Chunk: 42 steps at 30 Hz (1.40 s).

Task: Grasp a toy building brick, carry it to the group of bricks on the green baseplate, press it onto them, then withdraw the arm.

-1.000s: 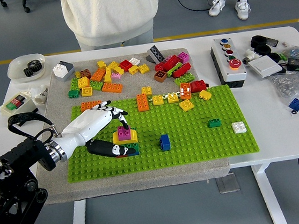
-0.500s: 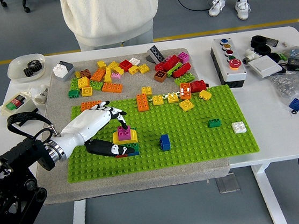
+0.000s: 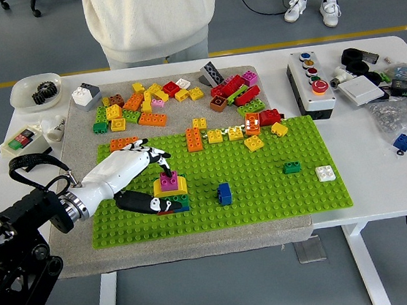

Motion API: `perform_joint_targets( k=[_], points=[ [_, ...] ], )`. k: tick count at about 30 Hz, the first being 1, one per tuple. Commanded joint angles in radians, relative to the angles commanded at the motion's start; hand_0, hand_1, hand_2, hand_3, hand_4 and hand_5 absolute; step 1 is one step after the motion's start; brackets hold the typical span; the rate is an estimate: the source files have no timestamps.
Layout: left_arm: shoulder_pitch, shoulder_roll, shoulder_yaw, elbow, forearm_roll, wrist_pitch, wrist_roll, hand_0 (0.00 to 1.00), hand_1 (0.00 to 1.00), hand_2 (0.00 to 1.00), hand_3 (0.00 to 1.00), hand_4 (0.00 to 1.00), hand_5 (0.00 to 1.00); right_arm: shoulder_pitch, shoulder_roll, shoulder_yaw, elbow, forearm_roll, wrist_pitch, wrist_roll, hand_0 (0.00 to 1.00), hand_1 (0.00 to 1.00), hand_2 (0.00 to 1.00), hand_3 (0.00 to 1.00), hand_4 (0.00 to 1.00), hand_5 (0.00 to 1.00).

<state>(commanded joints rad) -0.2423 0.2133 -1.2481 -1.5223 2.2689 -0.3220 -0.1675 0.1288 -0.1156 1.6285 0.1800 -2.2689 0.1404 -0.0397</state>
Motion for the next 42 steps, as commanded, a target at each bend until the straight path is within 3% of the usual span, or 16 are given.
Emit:
perform_joint_targets(
  k=[42],
  points=[
    [0.003, -0.006, 0.0, 0.055, 0.0, -0.005, 0.001, 0.998, 0.889, 0.841, 0.567, 0.998, 0.605, 0.001, 0.0, 0.001, 0.0, 0.0, -0.001, 0.0, 0.752, 0.651, 0.723, 0.639, 0.901, 0.466]
  ],
)
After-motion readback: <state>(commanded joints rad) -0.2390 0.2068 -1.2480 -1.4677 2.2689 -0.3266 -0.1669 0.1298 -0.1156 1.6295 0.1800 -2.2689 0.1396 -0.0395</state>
